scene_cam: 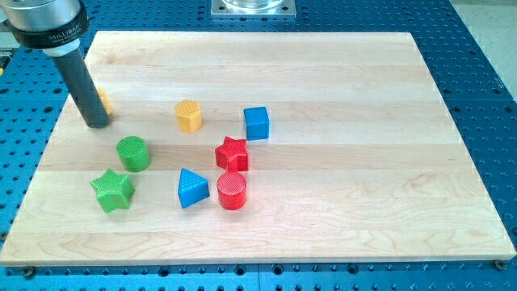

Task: Drag the yellow heart to the top left corner

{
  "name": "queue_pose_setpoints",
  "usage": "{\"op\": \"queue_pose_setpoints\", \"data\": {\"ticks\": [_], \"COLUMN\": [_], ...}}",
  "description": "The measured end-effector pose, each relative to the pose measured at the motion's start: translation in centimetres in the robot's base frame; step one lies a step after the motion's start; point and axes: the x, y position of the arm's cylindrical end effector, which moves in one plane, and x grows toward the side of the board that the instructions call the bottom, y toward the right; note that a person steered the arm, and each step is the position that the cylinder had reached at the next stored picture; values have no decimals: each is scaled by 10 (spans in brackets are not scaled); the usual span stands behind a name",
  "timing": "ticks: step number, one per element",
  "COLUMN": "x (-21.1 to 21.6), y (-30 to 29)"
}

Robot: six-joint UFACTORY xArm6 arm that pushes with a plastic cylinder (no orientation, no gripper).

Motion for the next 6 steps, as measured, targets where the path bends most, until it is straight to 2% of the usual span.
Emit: {"op": "queue_pose_setpoints", "data": {"ticks": [1, 2, 5, 6], "x": [37, 11, -148, -144], "y": [0, -7, -15, -14]}}
